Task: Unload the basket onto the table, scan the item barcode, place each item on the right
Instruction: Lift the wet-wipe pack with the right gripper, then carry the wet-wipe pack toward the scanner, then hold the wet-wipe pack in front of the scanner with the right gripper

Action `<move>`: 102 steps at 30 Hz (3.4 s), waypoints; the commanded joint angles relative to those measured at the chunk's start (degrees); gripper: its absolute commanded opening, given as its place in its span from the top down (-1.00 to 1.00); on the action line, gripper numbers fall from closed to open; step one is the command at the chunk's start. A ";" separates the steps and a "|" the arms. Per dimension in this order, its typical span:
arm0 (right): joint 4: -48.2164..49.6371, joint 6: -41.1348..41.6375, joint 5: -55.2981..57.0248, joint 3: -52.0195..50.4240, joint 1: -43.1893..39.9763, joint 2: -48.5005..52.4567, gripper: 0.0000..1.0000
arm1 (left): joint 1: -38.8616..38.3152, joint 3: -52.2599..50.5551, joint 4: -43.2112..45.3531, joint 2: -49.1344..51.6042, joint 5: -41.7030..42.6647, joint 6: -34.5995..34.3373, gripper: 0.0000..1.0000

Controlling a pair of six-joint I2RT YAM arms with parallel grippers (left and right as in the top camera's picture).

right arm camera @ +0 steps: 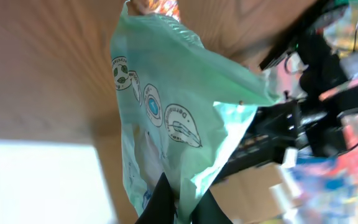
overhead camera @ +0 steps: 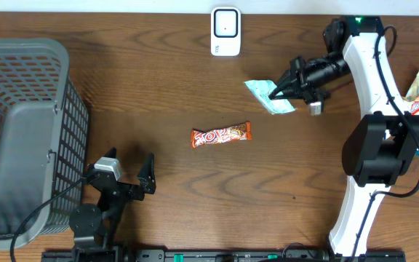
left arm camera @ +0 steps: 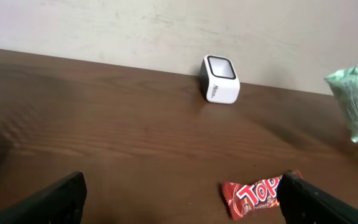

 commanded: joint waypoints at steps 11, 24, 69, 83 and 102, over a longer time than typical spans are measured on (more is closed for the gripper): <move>1.38 20.83 6.93 -1.40 -0.48 1.36 0.97 | -0.28 -0.96 -1.68 -0.35 0.09 -0.52 -0.96; 1.90 20.68 -6.82 -3.02 -1.20 5.66 0.97 | -0.28 -0.96 -1.66 -0.35 0.09 -0.52 -0.96; 44.70 -68.74 29.11 -3.13 16.37 -7.17 0.98 | -0.28 -0.96 -1.68 -0.35 0.09 -0.52 -0.96; 45.42 -86.03 35.89 -3.34 18.45 -2.82 -0.17 | -0.28 -0.96 -1.66 -0.35 0.09 -0.52 -0.96; 54.34 -95.76 73.96 -3.34 30.21 12.74 -0.19 | -0.28 -0.96 -1.66 -0.35 0.09 -0.52 -0.96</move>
